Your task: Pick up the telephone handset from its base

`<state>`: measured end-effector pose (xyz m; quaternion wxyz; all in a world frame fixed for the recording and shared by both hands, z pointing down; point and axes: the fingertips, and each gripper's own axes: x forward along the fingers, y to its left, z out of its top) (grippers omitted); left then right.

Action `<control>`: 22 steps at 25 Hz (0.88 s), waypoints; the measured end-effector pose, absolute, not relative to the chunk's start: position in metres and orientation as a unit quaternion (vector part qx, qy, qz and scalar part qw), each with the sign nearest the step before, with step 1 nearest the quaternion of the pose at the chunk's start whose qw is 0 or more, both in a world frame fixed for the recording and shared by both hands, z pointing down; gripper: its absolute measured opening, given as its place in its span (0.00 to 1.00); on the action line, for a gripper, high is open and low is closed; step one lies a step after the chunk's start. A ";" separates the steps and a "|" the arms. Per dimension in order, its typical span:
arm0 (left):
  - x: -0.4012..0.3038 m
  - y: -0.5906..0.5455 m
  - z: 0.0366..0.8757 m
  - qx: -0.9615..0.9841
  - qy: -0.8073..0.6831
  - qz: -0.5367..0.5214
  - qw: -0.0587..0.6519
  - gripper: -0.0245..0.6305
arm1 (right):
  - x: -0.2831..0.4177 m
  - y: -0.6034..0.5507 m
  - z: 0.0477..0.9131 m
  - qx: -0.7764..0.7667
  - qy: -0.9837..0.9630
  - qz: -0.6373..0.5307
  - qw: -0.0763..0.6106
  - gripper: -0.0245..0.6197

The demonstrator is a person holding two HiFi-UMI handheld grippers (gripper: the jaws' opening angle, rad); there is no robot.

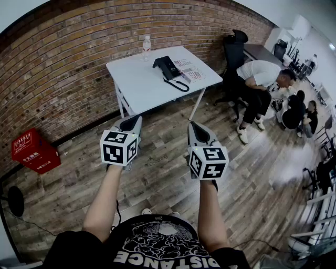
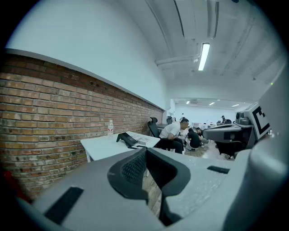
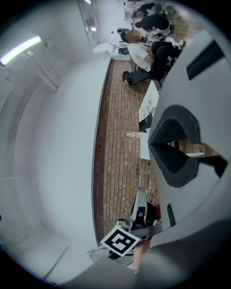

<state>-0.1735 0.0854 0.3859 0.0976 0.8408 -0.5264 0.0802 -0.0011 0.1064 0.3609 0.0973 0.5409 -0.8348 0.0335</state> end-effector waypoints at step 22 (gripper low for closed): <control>-0.156 0.028 0.400 0.862 -0.486 0.071 0.128 0.06 | 0.003 0.058 0.372 0.550 -0.827 0.046 0.106 0.04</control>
